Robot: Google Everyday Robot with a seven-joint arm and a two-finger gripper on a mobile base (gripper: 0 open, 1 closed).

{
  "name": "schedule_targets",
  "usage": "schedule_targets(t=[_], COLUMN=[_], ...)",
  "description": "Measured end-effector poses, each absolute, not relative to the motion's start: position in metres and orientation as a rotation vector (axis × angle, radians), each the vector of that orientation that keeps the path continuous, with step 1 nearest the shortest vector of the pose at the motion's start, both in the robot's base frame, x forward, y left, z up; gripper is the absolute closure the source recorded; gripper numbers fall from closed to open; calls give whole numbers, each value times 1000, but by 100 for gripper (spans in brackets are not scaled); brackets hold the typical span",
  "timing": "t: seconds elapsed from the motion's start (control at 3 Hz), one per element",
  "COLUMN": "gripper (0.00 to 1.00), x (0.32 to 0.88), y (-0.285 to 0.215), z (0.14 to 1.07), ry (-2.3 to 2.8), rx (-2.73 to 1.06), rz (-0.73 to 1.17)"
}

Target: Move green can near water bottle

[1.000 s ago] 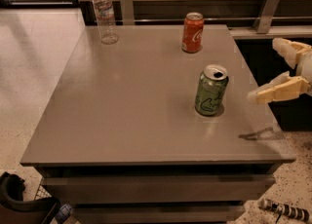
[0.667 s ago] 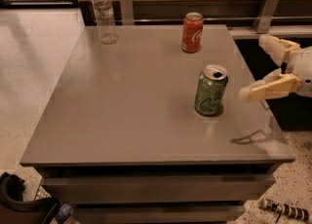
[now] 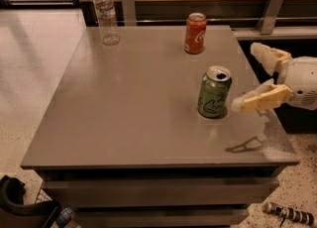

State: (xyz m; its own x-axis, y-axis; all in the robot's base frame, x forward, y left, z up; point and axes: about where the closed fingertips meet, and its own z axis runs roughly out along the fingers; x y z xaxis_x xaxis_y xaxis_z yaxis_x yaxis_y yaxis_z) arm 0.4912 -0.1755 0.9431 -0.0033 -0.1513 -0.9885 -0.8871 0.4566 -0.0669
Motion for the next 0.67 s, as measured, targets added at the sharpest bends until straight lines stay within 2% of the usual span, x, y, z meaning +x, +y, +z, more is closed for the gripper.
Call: schedule_targets(t=[0.67], gripper=[2], x=[507], y=[-143], z=[892], ry=[1488], rx=[-946], rz=[847])
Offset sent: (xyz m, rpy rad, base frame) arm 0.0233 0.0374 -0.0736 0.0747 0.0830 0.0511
